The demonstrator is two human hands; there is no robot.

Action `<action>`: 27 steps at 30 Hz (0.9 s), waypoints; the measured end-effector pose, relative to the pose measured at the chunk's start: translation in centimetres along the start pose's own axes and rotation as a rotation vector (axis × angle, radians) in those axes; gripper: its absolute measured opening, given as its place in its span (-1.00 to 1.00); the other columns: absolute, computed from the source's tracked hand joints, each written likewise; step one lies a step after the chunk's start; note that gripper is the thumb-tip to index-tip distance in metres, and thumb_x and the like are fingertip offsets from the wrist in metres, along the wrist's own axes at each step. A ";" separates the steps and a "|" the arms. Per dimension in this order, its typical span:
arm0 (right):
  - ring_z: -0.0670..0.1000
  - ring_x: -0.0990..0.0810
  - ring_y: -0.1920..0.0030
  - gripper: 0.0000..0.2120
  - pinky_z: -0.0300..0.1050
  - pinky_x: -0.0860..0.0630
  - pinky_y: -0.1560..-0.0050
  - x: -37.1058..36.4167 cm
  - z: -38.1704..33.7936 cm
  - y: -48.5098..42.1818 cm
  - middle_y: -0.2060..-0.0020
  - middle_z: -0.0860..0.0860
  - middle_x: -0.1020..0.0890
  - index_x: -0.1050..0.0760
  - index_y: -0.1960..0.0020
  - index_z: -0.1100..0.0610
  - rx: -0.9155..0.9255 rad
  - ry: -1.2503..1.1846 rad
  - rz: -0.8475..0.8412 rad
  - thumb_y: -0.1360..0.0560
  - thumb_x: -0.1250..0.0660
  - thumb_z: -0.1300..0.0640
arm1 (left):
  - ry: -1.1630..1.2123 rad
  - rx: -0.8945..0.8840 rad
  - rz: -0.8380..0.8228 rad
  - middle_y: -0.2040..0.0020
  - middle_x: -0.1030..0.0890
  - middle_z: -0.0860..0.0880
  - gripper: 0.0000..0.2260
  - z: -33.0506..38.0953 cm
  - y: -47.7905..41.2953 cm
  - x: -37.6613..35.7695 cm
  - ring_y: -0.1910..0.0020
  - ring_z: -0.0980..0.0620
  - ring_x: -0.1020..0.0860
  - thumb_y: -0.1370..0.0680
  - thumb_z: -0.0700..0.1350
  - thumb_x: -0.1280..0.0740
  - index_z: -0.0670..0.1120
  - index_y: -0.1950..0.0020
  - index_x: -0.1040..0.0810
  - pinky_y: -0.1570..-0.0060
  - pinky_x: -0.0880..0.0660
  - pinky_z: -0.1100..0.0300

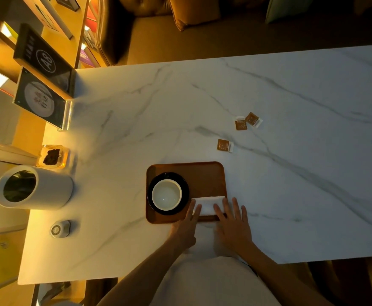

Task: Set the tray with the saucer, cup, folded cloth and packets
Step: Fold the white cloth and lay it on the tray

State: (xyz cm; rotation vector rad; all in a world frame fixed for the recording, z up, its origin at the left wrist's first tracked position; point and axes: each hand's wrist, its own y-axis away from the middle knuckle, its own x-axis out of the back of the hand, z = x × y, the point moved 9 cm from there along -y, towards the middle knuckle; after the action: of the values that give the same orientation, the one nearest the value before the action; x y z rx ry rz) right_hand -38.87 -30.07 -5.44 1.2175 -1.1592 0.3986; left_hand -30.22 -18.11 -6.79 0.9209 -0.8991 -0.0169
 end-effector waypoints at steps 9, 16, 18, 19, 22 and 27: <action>0.25 0.17 -0.54 -0.29 0.29 0.20 -0.49 -1.2 -0.3 -0.2 -0.56 0.11 0.12 0.15 -0.56 -0.01 0.046 0.020 -0.072 -0.53 -0.11 -0.10 | -0.080 0.033 0.074 -0.58 0.32 -0.10 -0.19 -0.2 -0.1 0.0 0.27 0.07 -0.42 -0.55 -0.31 -0.22 -0.01 -0.57 0.29 0.29 -0.43 0.19; 0.26 0.10 -0.54 -0.34 0.32 0.23 -0.47 0.3 -0.4 -0.1 -0.57 0.12 0.04 0.08 -0.56 -0.02 0.061 0.033 -0.074 -0.55 -0.11 -0.11 | -0.067 0.040 0.038 -0.58 0.33 -0.06 -0.19 0.1 0.1 0.6 0.02 -0.03 -0.54 -0.55 -0.23 -0.24 0.01 -0.56 0.29 0.18 -0.49 0.14; 0.25 0.10 -0.54 -0.36 0.33 0.24 -0.46 0.4 -0.6 -0.2 -0.57 0.11 0.04 0.08 -0.55 -0.01 0.061 0.033 -0.091 -0.56 -0.09 -0.12 | -0.072 0.054 0.038 -0.59 0.30 -0.06 -0.22 0.2 0.0 0.9 -0.14 -0.12 -0.53 -0.56 -0.20 -0.23 0.00 -0.57 0.27 0.10 -0.51 0.08; 0.25 0.10 -0.54 -0.37 0.32 0.24 -0.47 0.5 -0.6 -0.2 -0.57 0.11 0.03 0.07 -0.55 -0.01 0.060 0.025 -0.101 -0.57 -0.09 -0.12 | -0.071 0.062 0.030 -0.59 0.29 -0.06 -0.23 0.3 0.0 1.1 -0.21 -0.16 -0.50 -0.56 -0.19 -0.22 0.00 -0.58 0.25 0.05 -0.52 0.05; 0.19 0.06 -0.55 -0.42 0.27 0.21 -0.49 1.1 -0.6 -0.6 -0.56 0.08 -0.04 -0.01 -0.54 -0.02 0.078 0.005 -0.114 -0.58 -0.05 -0.14 | -0.051 0.094 0.053 -0.61 0.09 -0.10 -0.35 0.8 0.1 2.0 -0.35 -0.19 -0.40 -0.56 -0.17 -0.21 -0.03 -0.58 0.04 -0.13 -0.50 -0.02; 0.08 -0.09 -0.54 -0.52 0.17 0.09 -0.52 3.3 1.8 -1.3 -0.51 0.03 -0.23 -0.21 -0.48 0.00 0.069 -0.149 -0.041 -0.61 0.00 -0.13 | 0.056 0.140 0.237 -0.57 -0.17 -0.10 -0.50 1.6 0.8 4.2 -0.48 -0.17 -0.25 -0.59 0.02 -0.20 -0.02 -0.50 -0.18 -0.40 -0.29 -0.10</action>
State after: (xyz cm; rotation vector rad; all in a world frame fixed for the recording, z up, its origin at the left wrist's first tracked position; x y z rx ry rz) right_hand -37.31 -33.17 -3.50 1.3476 -1.2541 0.3229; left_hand -28.87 -20.26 -3.06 0.9349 -0.9617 0.2771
